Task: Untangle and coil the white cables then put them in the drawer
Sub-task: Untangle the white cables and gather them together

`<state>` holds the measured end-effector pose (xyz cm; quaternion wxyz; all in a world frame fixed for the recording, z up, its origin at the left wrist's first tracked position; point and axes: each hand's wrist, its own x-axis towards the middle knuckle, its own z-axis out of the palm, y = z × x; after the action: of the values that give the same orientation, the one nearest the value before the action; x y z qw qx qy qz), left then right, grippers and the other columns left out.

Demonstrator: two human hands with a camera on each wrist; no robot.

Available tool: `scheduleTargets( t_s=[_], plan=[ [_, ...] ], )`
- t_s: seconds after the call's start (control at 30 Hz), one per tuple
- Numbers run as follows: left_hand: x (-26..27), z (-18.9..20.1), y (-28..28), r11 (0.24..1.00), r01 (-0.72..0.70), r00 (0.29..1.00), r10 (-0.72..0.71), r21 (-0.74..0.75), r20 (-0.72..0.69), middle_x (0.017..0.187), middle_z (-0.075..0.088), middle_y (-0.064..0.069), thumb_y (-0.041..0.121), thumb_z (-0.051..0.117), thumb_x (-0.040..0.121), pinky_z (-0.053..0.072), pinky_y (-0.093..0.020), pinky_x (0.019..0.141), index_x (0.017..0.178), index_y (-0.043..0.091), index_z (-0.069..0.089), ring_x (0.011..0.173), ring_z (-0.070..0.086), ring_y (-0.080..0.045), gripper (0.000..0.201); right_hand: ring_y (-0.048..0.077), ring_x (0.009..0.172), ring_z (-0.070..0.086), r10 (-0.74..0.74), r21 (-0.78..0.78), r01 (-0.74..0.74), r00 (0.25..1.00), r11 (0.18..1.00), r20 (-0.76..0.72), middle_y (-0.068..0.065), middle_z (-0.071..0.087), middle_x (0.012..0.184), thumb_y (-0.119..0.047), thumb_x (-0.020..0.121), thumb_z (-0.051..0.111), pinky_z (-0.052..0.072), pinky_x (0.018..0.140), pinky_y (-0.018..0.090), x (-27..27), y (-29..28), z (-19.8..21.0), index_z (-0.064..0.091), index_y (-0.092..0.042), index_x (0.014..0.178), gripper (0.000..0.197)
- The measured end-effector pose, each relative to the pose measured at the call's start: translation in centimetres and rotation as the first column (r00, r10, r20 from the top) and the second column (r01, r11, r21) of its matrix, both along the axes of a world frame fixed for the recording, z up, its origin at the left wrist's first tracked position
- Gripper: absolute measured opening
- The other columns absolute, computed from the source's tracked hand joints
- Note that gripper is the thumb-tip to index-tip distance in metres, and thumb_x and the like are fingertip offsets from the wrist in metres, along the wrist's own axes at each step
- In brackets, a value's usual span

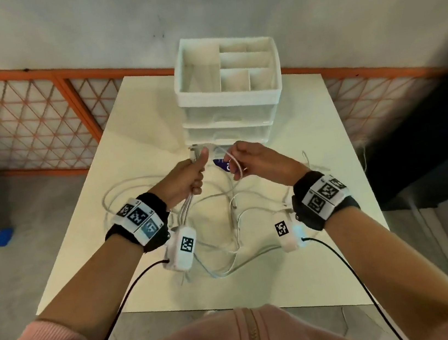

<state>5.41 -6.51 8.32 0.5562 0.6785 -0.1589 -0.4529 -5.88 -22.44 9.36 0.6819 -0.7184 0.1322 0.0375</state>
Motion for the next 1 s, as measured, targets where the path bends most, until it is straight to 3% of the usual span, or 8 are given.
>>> scheduleTargets(
  t_s=[0.27,0.4,0.53,0.63,0.7,0.8,0.87,1.0],
  plan=[
    [0.5,1.7,-2.7,0.969,-0.116,0.991,0.098,-0.219,-0.089,0.058,0.028,0.004,0.028,0.043,0.1,0.028,-0.015,0.041,0.069,0.017,0.042,0.039,0.028,-0.003,0.033,0.017,0.067,0.045,0.22,-0.364,-0.257,0.965,0.895,-0.14,0.004,0.045,0.072,-0.011,0.102,0.029,0.043,0.064,0.021,-0.5,3.7,0.0,0.047,-0.011,0.097,0.019],
    [-0.3,2.4,-2.2,0.976,0.106,0.986,-0.079,-0.189,0.147,0.044,0.042,0.005,0.029,0.048,0.098,0.039,-0.023,0.038,0.068,0.012,0.043,0.035,0.045,-0.013,0.034,0.02,0.072,0.045,0.238,-0.554,-0.276,0.961,0.785,-0.142,-0.001,0.048,0.076,-0.016,0.101,0.031,0.038,0.068,0.03,-0.1,4.1,0.3,0.048,-0.018,0.093,0.018],
    [-0.6,2.4,-1.7,0.99,0.025,0.974,0.006,-0.136,0.224,0.061,0.039,-0.001,0.018,0.043,0.1,0.042,-0.02,0.044,0.077,0.011,0.044,0.046,0.047,-0.011,0.024,0.018,0.063,0.045,0.266,-0.648,-0.307,0.95,0.697,-0.165,0.0,0.049,0.071,-0.014,0.101,0.032,0.036,0.06,0.028,0.0,4.3,0.6,0.049,-0.021,0.091,0.021],
    [0.1,2.2,-1.4,0.976,-0.044,0.973,0.09,-0.211,0.211,0.071,0.05,0.003,0.02,0.033,0.103,0.04,-0.023,0.065,0.082,0.017,0.043,0.065,0.048,-0.01,0.023,0.014,0.059,0.044,0.209,-0.527,-0.272,0.962,0.805,-0.176,-0.002,0.047,0.065,-0.018,0.102,0.031,0.038,0.062,0.026,-0.4,4.1,0.4,0.052,-0.016,0.092,0.023],
    [0.7,2.4,-1.0,0.937,-0.099,0.987,0.136,-0.334,0.087,0.059,0.049,0.008,0.02,0.031,0.104,0.049,-0.032,0.068,0.081,0.016,0.039,0.054,0.048,-0.008,0.025,0.011,0.054,0.044,0.133,-0.432,-0.189,0.979,0.882,-0.158,-0.001,0.047,0.057,-0.035,0.103,0.029,0.04,0.065,0.025,-1.0,3.6,0.3,0.056,-0.012,0.081,0.042],
    [1.8,3.9,0.3,0.88,-0.173,0.981,0.192,-0.442,-0.001,0.049,0.032,0.011,0.021,0.032,0.104,0.054,-0.026,0.05,0.073,0.019,0.035,0.041,0.029,-0.003,0.03,0.012,0.058,0.049,0.022,-0.5,-0.105,0.985,0.86,-0.169,0.003,0.051,0.056,-0.055,0.097,0.027,0.04,0.078,0.024,-2.3,1.2,-0.7,0.049,-0.013,0.054,0.065],
    [2.8,5.1,1.6,0.865,-0.188,0.979,0.201,-0.465,-0.024,0.048,0.027,0.011,0.02,0.033,0.103,0.031,-0.015,0.035,0.068,0.021,0.033,0.038,0.023,-0.002,0.035,0.015,0.066,0.052,-0.054,-0.541,-0.053,0.982,0.839,-0.179,0.004,0.055,0.062,-0.058,0.094,0.033,0.04,0.081,0.025,-3.5,-1.0,-1.5,0.046,-0.016,0.051,0.062],
    [2.7,5.5,3.2,0.948,-0.057,0.978,0.116,-0.312,0.175,0.054,0.024,0.008,0.019,0.044,0.1,0.019,-0.016,0.036,0.073,0.02,0.038,0.038,0.02,-0.004,0.028,0.013,0.064,0.045,-0.163,-0.434,0.145,0.987,0.889,-0.005,0.002,0.047,0.064,-0.032,0.099,0.044,0.037,0.072,0.025,-3.8,-3.2,-0.6,0.049,-0.012,0.065,0.039]
  ],
)
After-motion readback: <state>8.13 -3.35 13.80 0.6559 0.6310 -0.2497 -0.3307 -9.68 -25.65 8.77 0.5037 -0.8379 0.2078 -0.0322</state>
